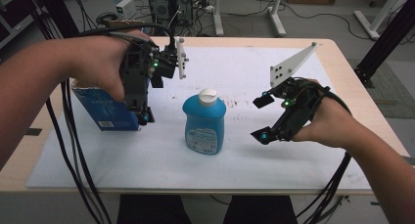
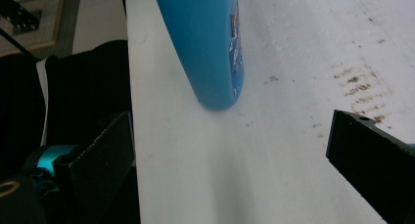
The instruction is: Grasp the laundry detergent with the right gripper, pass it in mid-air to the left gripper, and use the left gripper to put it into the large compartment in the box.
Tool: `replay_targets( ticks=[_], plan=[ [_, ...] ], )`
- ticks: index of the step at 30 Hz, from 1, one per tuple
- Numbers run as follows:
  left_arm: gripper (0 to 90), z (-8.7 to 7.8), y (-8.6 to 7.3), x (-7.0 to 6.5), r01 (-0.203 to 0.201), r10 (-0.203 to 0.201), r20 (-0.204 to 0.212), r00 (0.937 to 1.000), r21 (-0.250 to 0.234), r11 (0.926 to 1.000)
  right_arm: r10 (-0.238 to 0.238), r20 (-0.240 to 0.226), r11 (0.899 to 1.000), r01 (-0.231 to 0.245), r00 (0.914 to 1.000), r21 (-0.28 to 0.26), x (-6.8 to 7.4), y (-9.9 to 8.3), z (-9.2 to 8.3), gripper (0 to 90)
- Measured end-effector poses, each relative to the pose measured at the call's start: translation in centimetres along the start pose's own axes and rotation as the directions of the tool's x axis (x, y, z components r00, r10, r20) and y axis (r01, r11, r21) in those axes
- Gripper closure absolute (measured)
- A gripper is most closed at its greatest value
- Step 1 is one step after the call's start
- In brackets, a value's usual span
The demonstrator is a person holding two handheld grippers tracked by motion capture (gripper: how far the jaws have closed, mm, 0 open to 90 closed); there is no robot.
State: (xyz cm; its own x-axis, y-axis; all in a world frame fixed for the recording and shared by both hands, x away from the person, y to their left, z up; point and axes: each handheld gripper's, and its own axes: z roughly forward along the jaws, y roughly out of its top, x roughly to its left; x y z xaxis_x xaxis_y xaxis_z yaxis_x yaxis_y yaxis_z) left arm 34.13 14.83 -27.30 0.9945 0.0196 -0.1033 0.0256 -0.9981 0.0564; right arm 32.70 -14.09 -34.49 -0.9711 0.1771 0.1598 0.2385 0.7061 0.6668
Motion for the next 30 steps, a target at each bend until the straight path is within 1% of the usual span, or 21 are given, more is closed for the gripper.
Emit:
replay_targets(
  ticks=[3,7,9,12,16,17,19,23,30],
  plan=[
    [1.7,-0.1,0.0,0.0,0.003,-0.003,-0.003,1.0000,-0.002,1.0000,0.002,-0.008,0.999,-0.002,1.0000,-0.032,0.0,-0.2,0.9,3.1],
    [1.8,-0.1,0.0,0.0,0.001,-0.001,-0.003,1.0000,0.002,1.0000,0.014,-0.011,0.998,-0.015,0.9998,-0.060,0.1,-0.3,2.0,3.1],
    [1.7,-0.1,-0.1,0.0,0.002,-0.002,-0.004,1.0000,0.001,1.0000,0.015,-0.008,0.997,-0.016,0.9999,-0.072,0.2,-0.3,2.6,3.1],
    [1.7,-0.1,-0.1,0.0,0.003,-0.003,-0.003,1.0000,-0.002,1.0000,0.028,-0.016,0.996,-0.029,0.9995,-0.081,0.3,-0.3,3.5,3.1],
    [1.7,-0.1,0.0,-0.1,0.000,0.000,-0.003,1.0000,-0.004,1.0000,0.027,-0.029,0.994,-0.030,0.9992,-0.102,0.6,-0.1,4.7,3.1],
    [1.7,-0.1,0.0,-0.1,0.000,0.000,-0.003,1.0000,-0.004,1.0000,0.027,-0.029,0.994,-0.030,0.9992,-0.102,0.6,-0.1,4.7,3.1],
    [1.7,-0.1,0.1,-0.1,0.000,0.000,-0.002,1.0000,-0.002,1.0000,0.030,-0.030,0.992,-0.034,0.9991,-0.123,0.8,0.2,5.4,3.1],
    [1.7,-0.1,0.1,-0.1,0.001,-0.001,-0.004,1.0000,-0.007,1.0000,0.034,-0.036,0.989,-0.039,0.9988,-0.140,0.9,0.5,6.5,3.1],
    [1.7,-0.2,-0.2,-0.3,0.003,-0.003,-0.008,1.0000,-0.010,0.9999,0.043,-0.033,0.983,-0.049,0.9985,-0.177,1.0,0.8,7.9,3.1]
  ],
)
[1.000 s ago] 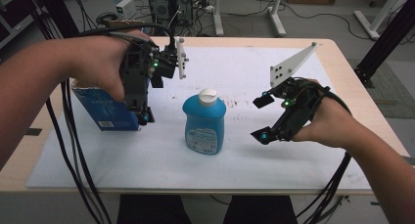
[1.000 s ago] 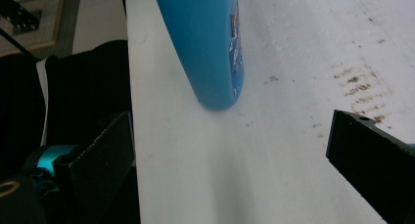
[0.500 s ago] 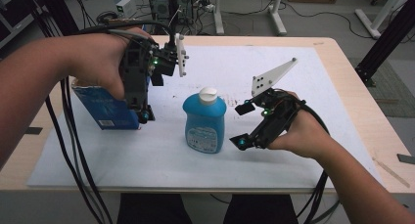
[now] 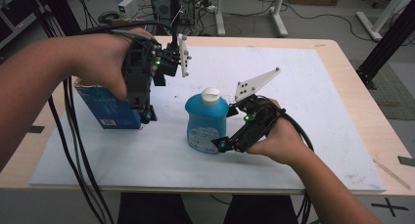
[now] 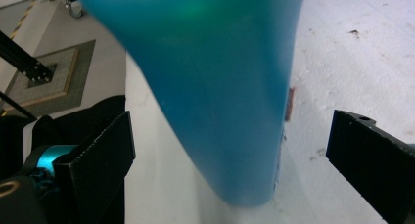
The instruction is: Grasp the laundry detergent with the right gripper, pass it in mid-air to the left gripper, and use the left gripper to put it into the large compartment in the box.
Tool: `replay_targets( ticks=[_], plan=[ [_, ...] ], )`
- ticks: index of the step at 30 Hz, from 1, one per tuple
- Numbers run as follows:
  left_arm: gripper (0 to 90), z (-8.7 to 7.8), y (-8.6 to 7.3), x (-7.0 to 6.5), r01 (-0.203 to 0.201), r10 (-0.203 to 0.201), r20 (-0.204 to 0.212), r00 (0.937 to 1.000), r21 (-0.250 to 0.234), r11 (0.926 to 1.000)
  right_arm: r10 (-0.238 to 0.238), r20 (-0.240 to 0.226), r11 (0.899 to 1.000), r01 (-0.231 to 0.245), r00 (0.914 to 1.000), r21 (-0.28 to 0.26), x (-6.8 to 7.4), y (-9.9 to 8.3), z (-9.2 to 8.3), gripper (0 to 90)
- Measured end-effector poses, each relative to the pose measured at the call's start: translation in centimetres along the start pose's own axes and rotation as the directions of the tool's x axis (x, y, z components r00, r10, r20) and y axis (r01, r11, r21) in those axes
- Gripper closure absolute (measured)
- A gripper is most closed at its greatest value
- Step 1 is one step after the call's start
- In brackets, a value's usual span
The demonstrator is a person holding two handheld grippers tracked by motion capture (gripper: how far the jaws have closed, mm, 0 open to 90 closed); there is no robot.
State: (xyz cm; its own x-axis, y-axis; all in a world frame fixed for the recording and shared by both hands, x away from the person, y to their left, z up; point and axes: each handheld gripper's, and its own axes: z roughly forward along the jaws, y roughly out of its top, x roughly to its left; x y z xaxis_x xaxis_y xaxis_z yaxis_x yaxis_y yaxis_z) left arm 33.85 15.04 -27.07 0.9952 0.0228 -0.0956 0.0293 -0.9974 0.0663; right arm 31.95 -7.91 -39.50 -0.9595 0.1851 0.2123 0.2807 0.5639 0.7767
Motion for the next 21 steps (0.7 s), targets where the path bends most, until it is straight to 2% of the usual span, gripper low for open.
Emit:
replay_targets(
  ticks=[16,21],
  plan=[
    [1.8,-0.1,0.1,-0.1,-0.005,0.005,-0.003,1.0000,-0.001,1.0000,0.012,0.031,0.998,-0.010,0.9994,-0.055,0.1,0.1,1.8,3.2],
    [1.7,0.0,0.1,-0.1,-0.003,0.003,-0.002,1.0000,-0.002,1.0000,0.018,0.062,0.998,-0.014,0.9979,-0.069,0.1,0.0,2.2,4.5]
  ],
)
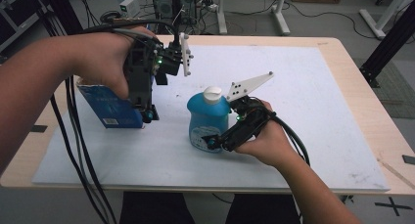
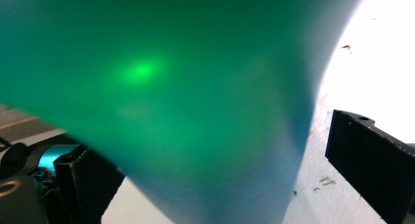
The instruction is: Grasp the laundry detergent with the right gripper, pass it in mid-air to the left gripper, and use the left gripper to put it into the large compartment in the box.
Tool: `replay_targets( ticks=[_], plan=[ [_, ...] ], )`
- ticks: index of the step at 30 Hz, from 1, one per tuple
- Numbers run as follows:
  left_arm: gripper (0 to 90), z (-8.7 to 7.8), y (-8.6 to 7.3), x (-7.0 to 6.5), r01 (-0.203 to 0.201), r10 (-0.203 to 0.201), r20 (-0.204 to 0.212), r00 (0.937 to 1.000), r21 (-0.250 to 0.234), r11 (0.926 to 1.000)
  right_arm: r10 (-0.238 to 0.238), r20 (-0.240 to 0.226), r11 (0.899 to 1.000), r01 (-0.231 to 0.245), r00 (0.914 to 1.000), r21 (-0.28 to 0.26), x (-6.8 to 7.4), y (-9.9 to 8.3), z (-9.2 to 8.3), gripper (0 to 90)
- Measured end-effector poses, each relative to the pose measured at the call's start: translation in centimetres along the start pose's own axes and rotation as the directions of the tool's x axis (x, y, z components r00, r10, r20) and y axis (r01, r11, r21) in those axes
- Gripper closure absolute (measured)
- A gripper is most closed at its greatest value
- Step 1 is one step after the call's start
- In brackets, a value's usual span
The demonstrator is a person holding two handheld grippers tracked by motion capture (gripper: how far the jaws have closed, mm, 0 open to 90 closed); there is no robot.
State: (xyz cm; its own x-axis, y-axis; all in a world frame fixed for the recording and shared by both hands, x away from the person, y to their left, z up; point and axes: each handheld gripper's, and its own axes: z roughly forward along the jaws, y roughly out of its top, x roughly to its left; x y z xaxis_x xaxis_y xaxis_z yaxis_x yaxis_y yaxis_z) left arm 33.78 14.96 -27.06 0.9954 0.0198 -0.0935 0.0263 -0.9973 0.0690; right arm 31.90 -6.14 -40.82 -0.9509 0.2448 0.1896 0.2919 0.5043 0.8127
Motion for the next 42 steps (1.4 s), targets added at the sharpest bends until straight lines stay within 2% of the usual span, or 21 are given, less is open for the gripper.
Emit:
replay_targets(
  ticks=[7,8,22,30,31,32,34,42],
  plan=[
    [1.7,0.04,-0.01,0.08,0.000,0.000,0.002,1.0000,0.003,1.0000,-0.003,0.001,1.000,0.003,1.0000,-0.023,0.17,-0.32,0.27,9.0],
    [1.7,0.08,0.02,0.12,-0.002,0.002,0.003,1.0000,0.004,1.0000,-0.010,0.006,0.999,0.010,0.9999,-0.037,0.21,-0.38,0.26,12.3],
    [1.7,0.24,0.15,0.16,0.003,-0.003,0.007,1.0000,0.009,1.0000,-0.032,0.010,0.997,0.033,0.9994,-0.064,0.44,-0.34,0.19,16.6],
    [1.7,0.25,0.06,0.08,0.006,-0.006,0.008,0.9999,0.011,0.9999,-0.028,0.026,0.997,0.030,0.9992,-0.075,0.41,-0.51,0.31,18.1],
    [1.7,0.26,0.06,0.09,0.006,-0.006,0.008,0.9999,0.011,0.9999,-0.026,0.030,0.997,0.029,0.9992,-0.077,0.37,-0.54,0.26,18.9],
    [1.7,0.31,0.05,0.10,0.007,-0.007,0.009,0.9999,0.014,0.9999,-0.023,0.030,0.997,0.025,0.9993,-0.077,0.38,-0.54,0.23,23.9],
    [1.7,0.36,0.05,0.11,0.006,-0.006,0.010,0.9999,0.014,0.9999,-0.028,0.015,0.994,0.030,0.9995,-0.101,0.27,-0.61,0.05,24.9],
    [1.7,0.45,0.13,0.26,0.006,-0.006,0.011,0.9999,0.016,0.9999,-0.039,0.018,0.994,0.040,0.9991,-0.098,0.47,-0.64,0.26,27.3]
  ],
)
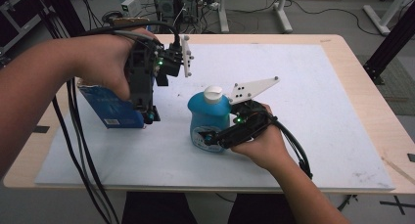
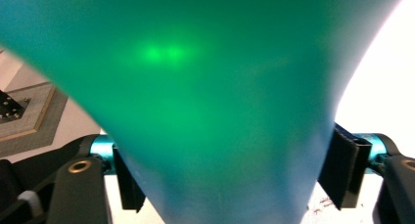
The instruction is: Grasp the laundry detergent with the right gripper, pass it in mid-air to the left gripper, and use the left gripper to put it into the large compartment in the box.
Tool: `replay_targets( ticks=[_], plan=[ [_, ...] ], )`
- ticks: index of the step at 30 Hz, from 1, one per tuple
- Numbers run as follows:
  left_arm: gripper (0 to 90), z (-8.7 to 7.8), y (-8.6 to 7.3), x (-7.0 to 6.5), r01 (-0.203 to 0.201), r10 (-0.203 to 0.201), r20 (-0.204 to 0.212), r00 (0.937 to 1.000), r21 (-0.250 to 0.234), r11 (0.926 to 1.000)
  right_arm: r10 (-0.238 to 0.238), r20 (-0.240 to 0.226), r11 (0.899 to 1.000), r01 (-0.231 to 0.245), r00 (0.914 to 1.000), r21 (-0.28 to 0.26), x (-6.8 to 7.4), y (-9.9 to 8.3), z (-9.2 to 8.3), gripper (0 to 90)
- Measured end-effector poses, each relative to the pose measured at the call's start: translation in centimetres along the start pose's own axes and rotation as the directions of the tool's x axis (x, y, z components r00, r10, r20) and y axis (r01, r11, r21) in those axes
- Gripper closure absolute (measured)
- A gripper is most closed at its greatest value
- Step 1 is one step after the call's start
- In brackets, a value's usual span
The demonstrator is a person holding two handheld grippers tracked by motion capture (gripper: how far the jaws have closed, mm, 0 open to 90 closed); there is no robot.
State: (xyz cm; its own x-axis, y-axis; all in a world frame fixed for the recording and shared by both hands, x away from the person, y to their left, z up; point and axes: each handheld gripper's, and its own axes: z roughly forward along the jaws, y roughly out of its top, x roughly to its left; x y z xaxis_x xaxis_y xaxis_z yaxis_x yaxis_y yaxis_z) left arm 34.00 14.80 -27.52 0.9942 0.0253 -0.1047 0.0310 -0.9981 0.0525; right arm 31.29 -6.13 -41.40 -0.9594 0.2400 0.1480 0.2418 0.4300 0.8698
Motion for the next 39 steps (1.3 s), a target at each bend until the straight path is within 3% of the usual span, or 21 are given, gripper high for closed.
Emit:
replay_targets(
  ticks=[9,17,21,25,30,39],
  plan=[
    [1.7,0.1,0.0,0.1,0.006,-0.006,-0.001,1.0000,-0.002,1.0000,-0.015,-0.006,1.000,0.015,0.9999,-0.012,0.1,-0.1,0.2,35.5],
    [1.7,0.1,0.2,0.1,0.005,-0.005,-0.001,1.0000,-0.003,1.0000,-0.035,0.027,0.999,0.035,0.9990,-0.023,0.3,-0.4,0.2,41.4],
    [1.7,0.1,0.2,0.1,0.007,-0.007,-0.003,1.0000,-0.007,1.0000,-0.067,0.054,0.997,0.069,0.9963,-0.031,0.6,-0.4,0.2,44.4],
    [1.8,-0.1,0.4,0.2,0.034,-0.034,0.001,0.9994,-0.012,0.9994,-0.079,0.066,0.996,0.081,0.9947,-0.031,0.7,-0.4,0.1,45.8],
    [1.7,-0.5,0.8,0.0,0.045,-0.045,-0.003,0.9990,-0.023,0.9987,-0.071,0.052,0.997,0.073,0.9961,-0.029,0.5,-0.2,-0.2,46.3],
    [1.7,-1.8,2.0,-0.3,0.034,-0.035,-0.008,0.9994,-0.041,0.9986,-0.125,0.000,0.992,0.125,0.9922,0.013,0.9,1.6,-1.0,46.5]
  ],
)
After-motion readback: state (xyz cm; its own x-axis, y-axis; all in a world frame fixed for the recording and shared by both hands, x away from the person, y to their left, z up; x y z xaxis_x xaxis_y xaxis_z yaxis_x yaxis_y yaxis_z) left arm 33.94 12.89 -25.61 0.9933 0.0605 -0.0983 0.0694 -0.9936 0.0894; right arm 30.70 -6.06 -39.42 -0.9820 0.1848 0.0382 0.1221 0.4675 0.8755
